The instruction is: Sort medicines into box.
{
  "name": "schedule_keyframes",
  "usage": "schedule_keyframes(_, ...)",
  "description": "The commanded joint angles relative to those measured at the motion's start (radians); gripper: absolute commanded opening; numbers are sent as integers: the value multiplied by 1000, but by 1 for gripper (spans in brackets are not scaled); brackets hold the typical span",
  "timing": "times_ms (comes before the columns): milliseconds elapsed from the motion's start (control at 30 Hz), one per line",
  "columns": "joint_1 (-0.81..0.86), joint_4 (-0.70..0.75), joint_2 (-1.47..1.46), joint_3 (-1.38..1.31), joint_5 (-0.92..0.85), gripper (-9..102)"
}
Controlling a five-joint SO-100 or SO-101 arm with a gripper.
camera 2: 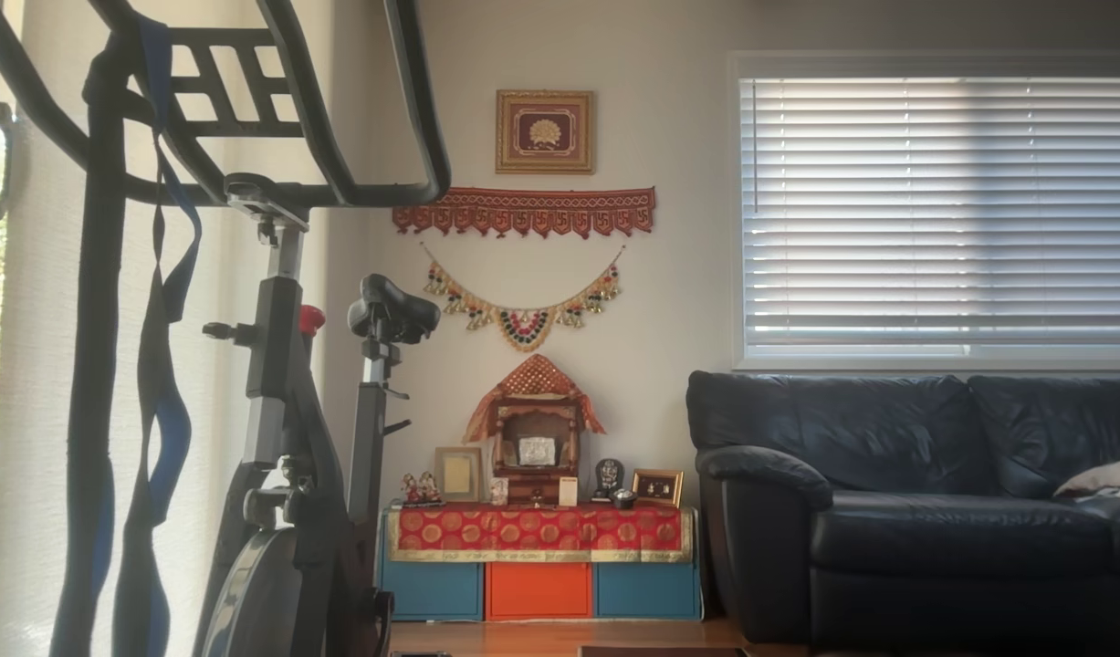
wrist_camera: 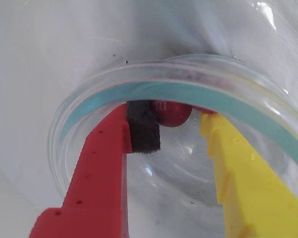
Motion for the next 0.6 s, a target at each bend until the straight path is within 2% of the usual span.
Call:
schedule_keyframes(0, 20, -35, 87, -15, -11, 15)
schedule_keyframes(333, 20, -51, 86, -8, -14, 13)
schedule_keyframes(567, 20, -60, 81, -6, -15, 7)
